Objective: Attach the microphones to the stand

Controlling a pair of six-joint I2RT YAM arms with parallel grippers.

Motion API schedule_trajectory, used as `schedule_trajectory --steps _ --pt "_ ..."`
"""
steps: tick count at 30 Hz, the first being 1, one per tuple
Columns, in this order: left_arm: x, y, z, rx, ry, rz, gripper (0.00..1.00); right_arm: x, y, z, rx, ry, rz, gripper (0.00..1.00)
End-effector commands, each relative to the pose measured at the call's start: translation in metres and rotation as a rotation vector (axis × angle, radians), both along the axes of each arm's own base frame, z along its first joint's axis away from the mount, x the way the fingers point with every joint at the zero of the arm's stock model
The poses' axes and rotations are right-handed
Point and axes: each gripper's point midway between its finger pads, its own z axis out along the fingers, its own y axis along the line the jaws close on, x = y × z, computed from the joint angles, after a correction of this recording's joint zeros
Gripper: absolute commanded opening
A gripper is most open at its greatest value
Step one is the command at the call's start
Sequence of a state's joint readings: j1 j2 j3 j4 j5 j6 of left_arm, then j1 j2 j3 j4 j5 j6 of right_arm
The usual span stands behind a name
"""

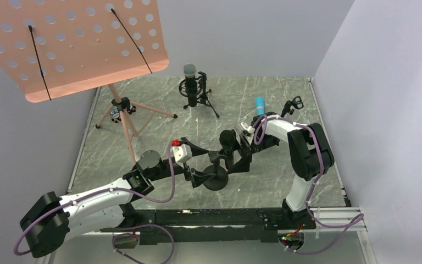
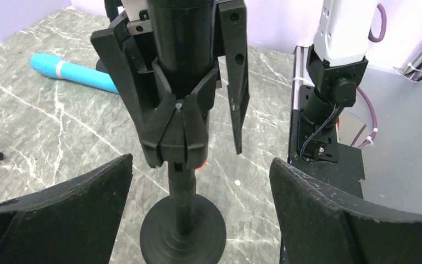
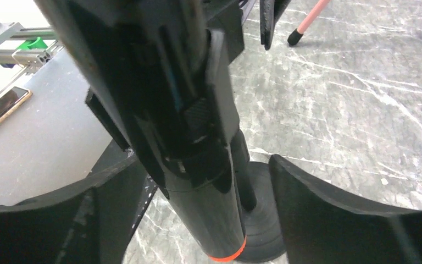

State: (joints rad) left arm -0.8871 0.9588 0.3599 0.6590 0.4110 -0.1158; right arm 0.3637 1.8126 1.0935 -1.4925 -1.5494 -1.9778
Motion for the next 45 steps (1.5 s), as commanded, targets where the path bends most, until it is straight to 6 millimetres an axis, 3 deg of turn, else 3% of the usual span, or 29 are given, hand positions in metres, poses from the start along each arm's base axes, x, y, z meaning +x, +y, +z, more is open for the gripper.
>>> schedule_trajectory --steps 1,8,15,23,26,28,31,34,39,45 --pt "-0.002 0.007 0.003 -0.006 -0.028 0.020 0.98 0.013 0.001 0.014 0.071 0.008 -0.078 0.98" --pt "0.000 0.018 0.005 0.017 -0.049 0.064 0.99 0.025 -0.016 0.018 0.057 -0.047 -0.127 1.00" --pt "0.004 0.035 -0.001 0.046 -0.071 0.138 0.99 0.046 -0.054 0.030 0.013 -0.093 -0.254 1.00" --pt "0.005 0.040 -0.023 0.092 -0.029 0.158 0.99 0.053 -0.096 0.040 -0.149 -0.139 -0.357 1.00" --pt "0.008 0.039 -0.028 0.097 -0.011 0.170 0.98 0.072 -0.116 0.042 -0.321 -0.209 -0.514 1.00" --pt "0.009 0.037 -0.031 0.099 -0.004 0.173 0.97 0.093 -0.130 0.051 -0.408 -0.346 -0.694 1.00" --pt "0.011 0.037 -0.032 0.092 -0.006 0.181 0.96 0.094 -0.146 0.067 -0.467 -0.460 -0.817 1.00" --pt "0.013 0.038 -0.026 0.092 -0.029 0.188 0.96 0.081 -0.137 0.076 -0.424 -0.441 -0.759 1.00" --pt "0.013 0.046 -0.006 0.107 -0.087 0.205 0.97 0.034 -0.099 0.087 -0.215 -0.410 -0.460 1.00" --pt "0.005 0.056 0.008 0.082 -0.087 0.212 0.98 0.033 -0.064 0.094 -0.199 -0.457 -0.358 1.00"
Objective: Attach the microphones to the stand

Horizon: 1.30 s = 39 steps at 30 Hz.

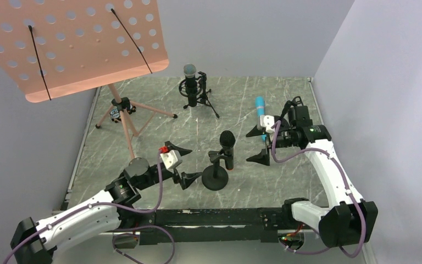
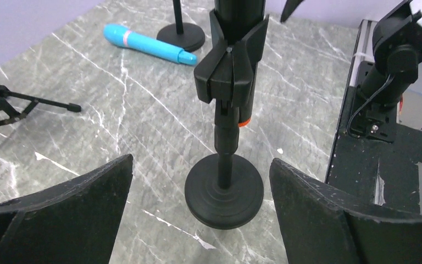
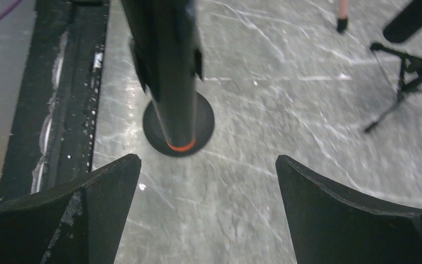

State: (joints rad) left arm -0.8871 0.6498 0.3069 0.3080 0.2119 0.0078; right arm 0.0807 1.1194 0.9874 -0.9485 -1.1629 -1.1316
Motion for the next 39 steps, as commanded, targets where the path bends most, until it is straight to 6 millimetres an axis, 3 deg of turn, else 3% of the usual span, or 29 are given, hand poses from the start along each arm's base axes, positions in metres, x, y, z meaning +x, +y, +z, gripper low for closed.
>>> schedule_trajectory --steps 1,6,15,32,39 --pt "-0.003 0.006 0.025 -0.038 -0.033 0.013 0.98 -0.008 0.031 0.033 0.060 -0.101 0.109 1.00" --pt "-0.007 0.012 0.029 -0.082 -0.014 0.026 0.98 -0.017 0.058 0.036 0.092 -0.064 0.178 1.00" --pt "-0.009 0.016 0.033 -0.091 0.030 0.043 0.99 -0.019 0.080 0.028 0.120 0.042 0.280 0.98" --pt "-0.009 0.021 0.039 -0.128 0.038 0.065 0.99 -0.034 0.090 0.024 0.199 0.118 0.317 0.82" --pt "-0.009 0.020 0.040 -0.132 0.045 0.064 0.99 -0.033 0.092 0.023 0.205 0.138 0.312 0.67"
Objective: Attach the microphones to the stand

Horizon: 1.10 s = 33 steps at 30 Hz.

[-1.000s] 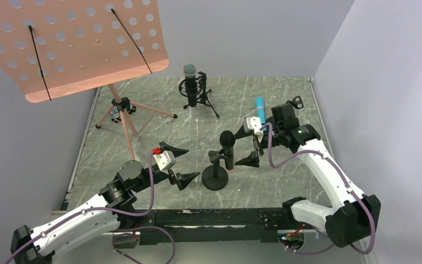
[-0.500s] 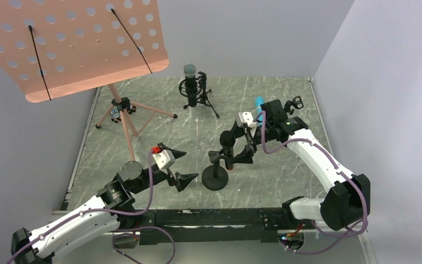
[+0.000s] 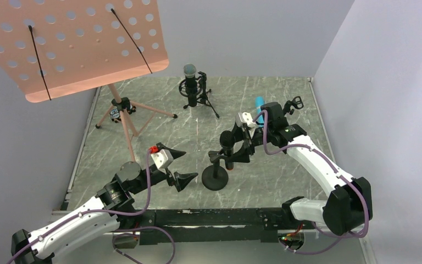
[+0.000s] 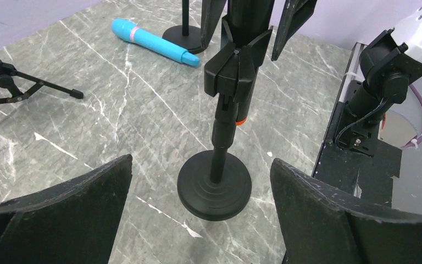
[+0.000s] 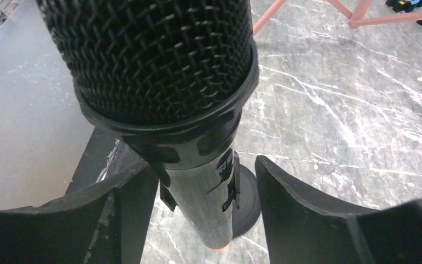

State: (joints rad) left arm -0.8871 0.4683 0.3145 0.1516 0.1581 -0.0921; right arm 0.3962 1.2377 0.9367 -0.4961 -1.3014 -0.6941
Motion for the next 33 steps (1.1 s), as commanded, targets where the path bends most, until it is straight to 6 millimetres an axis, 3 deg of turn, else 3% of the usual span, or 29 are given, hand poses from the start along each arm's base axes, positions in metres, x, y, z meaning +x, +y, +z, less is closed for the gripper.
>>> schedule_trajectory --steps 1,7,13,23,33 --pt "0.001 0.000 0.025 -0.059 -0.022 0.012 0.99 -0.003 0.004 0.015 0.051 -0.029 0.025 0.64" --pt "0.001 0.001 0.027 -0.063 -0.023 0.018 0.99 0.002 0.003 0.017 0.038 -0.060 0.005 0.49" --pt "0.001 0.004 0.027 -0.050 -0.022 0.026 0.99 0.025 0.004 0.023 -0.004 -0.137 -0.026 0.43" --pt "0.000 0.014 0.028 -0.051 -0.025 0.054 0.99 0.100 -0.003 0.063 0.066 -0.246 -0.153 0.39" --pt "0.003 0.012 0.027 -0.036 -0.023 0.060 0.99 0.206 -0.035 0.082 0.096 -0.313 -0.356 0.39"
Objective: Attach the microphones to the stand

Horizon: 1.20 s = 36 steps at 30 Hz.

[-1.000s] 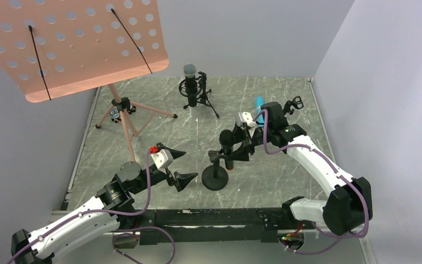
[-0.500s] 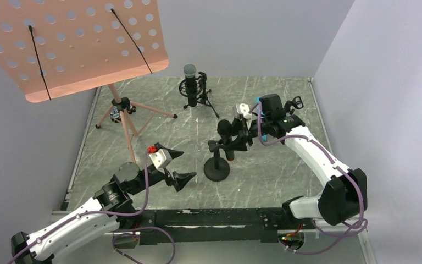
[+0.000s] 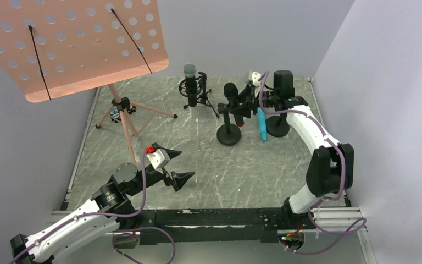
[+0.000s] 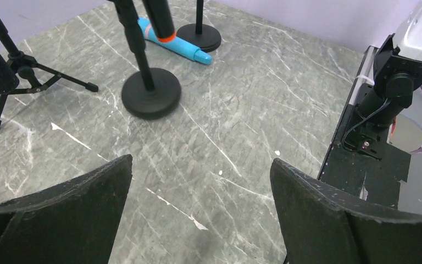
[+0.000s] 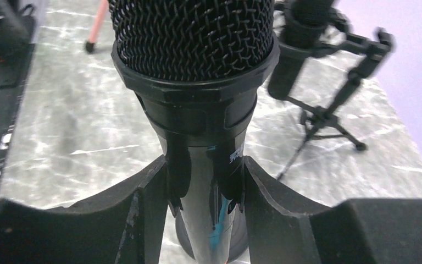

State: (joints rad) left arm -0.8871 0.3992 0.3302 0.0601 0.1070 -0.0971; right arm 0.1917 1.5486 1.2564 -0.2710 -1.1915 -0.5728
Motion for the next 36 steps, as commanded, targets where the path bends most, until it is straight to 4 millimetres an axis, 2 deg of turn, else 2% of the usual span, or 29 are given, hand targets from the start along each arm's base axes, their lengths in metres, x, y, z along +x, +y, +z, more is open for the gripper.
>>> schedule_trajectory --steps 1,8,12,17,20,23,29,35,36 --pt "0.002 -0.001 0.024 -0.037 -0.034 0.009 0.99 0.052 -0.012 0.054 0.074 -0.204 -0.059 0.39" --pt "0.005 -0.004 0.025 -0.025 -0.031 0.010 0.99 0.119 -0.028 0.059 0.093 -0.213 -0.177 0.38" --pt "0.005 -0.005 0.026 -0.024 -0.028 0.005 0.99 0.146 -0.034 0.060 0.107 -0.205 -0.224 0.38" --pt "0.006 -0.004 0.026 -0.020 -0.027 0.011 0.99 0.170 -0.049 0.049 0.114 -0.168 -0.279 0.39" --pt "0.007 -0.006 0.025 -0.016 -0.025 0.009 0.99 0.170 -0.058 0.040 0.127 -0.149 -0.291 0.41" --pt "0.006 -0.010 0.024 -0.019 -0.023 -0.009 0.99 0.161 -0.061 0.027 0.131 -0.117 -0.276 0.46" --pt "0.005 -0.015 0.025 -0.027 -0.018 -0.029 0.99 0.144 -0.065 0.007 0.136 -0.073 -0.281 0.73" --pt "0.001 -0.012 0.025 -0.045 -0.012 -0.036 0.99 0.136 -0.067 0.009 0.127 -0.059 -0.305 0.86" --pt "0.000 -0.011 0.026 -0.051 -0.011 -0.035 0.99 0.138 -0.078 0.011 0.126 -0.065 -0.334 0.88"
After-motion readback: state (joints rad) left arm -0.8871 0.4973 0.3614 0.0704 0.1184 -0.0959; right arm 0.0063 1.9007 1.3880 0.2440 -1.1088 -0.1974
